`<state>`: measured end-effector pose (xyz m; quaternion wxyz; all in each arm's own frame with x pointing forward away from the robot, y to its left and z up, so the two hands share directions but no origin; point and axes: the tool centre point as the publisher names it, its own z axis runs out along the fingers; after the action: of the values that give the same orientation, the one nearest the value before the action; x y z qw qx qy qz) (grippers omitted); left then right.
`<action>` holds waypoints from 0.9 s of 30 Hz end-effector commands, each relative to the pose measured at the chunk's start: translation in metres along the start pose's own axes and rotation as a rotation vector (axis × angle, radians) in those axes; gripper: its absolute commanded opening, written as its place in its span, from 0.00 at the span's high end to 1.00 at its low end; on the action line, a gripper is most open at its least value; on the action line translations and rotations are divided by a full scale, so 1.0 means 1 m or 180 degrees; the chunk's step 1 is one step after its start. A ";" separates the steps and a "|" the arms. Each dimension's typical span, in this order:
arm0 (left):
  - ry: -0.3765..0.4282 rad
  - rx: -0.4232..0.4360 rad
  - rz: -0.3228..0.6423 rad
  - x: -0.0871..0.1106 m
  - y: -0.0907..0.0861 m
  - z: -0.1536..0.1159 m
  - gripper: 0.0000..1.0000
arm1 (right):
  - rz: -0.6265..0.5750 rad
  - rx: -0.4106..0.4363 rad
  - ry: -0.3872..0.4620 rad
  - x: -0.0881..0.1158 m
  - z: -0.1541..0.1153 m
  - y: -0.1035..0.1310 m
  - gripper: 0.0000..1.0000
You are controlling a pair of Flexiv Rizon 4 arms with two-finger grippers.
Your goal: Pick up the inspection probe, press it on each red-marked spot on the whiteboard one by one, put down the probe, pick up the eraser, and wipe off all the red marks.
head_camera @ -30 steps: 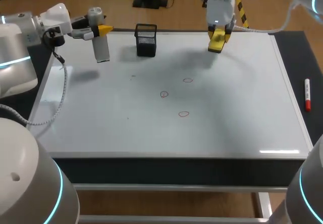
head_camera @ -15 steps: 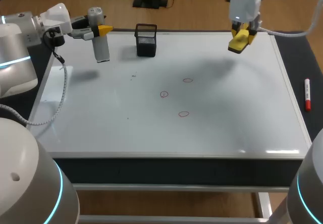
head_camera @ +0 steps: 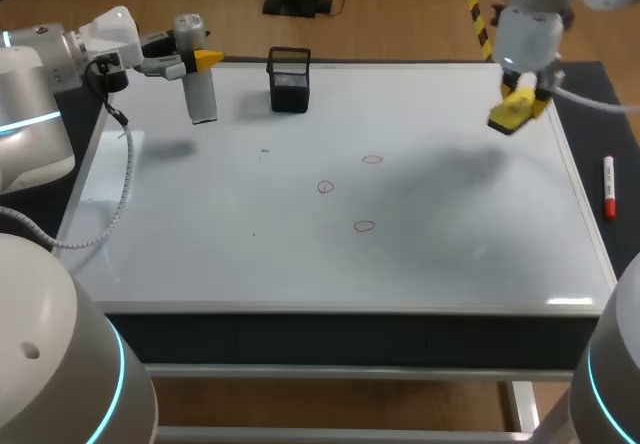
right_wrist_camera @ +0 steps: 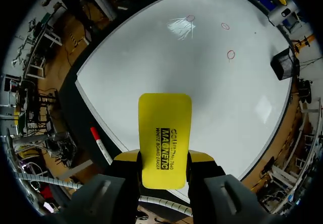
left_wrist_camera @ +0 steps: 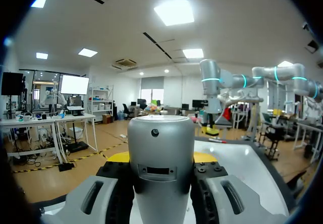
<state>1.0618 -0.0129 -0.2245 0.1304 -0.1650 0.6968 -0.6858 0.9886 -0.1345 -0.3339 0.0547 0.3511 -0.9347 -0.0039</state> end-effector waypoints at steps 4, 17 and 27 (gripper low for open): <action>-0.0008 0.0003 0.0003 0.000 -0.001 0.000 1.00 | 0.0091 -0.0036 -0.0165 0.041 0.005 -0.001 1.00; -0.0008 0.0003 0.0003 0.000 -0.001 0.000 1.00 | 0.0062 -0.0030 -0.0211 0.043 0.005 0.000 1.00; 0.0097 0.0072 0.0089 0.027 -0.013 0.012 1.00 | 0.0062 -0.0030 -0.0211 0.043 0.005 0.000 1.00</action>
<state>1.0538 -0.0267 -0.2134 0.1278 -0.1420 0.6952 -0.6930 0.9560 -0.1619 -0.3355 0.0248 0.3408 -0.9396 -0.0203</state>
